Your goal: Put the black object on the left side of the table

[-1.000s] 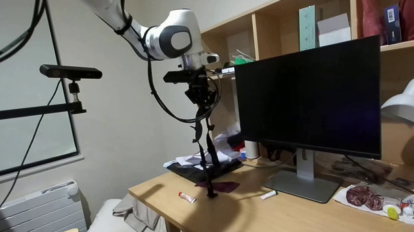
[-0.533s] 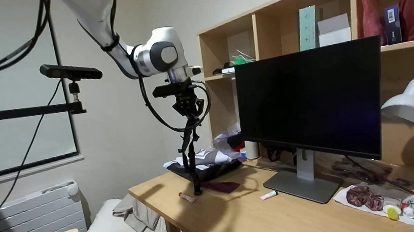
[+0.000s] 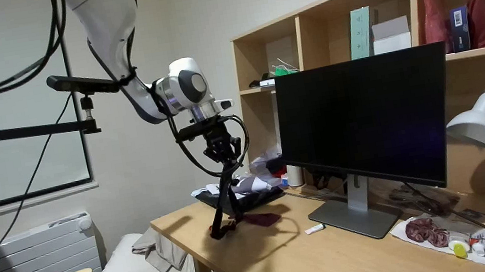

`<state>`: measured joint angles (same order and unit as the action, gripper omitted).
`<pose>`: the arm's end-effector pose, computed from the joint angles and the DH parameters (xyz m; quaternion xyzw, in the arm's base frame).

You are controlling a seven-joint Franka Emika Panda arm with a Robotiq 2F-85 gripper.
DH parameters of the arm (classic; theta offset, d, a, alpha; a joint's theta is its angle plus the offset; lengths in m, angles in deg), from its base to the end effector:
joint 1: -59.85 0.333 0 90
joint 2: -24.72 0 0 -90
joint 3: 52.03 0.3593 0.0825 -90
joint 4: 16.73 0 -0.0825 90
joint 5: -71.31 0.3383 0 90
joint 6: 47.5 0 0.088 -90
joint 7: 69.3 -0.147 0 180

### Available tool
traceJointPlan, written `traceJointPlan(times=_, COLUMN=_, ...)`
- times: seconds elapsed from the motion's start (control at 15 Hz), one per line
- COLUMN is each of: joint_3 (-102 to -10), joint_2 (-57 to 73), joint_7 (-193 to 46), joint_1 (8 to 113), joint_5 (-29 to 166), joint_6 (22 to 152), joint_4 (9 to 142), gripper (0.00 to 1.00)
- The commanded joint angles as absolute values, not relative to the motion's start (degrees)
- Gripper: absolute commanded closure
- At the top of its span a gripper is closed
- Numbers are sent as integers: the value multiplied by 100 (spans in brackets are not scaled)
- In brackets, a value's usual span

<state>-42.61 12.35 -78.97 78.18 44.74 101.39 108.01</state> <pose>0.5009 0.2601 0.3503 0.9303 0.3300 0.1378 0.0819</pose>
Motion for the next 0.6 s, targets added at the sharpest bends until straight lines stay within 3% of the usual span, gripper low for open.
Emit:
traceJointPlan(times=0.0, joint_3=-4434, joint_2=1111, joint_7=-8415, joint_1=8033, joint_5=3664, joint_6=10403, joint_4=11035, gripper=93)
traceJointPlan(times=0.53, joint_3=-4067, joint_2=938, joint_7=-6250, joint_1=7711, joint_5=3662, joint_6=11174, joint_4=11601, gripper=93)
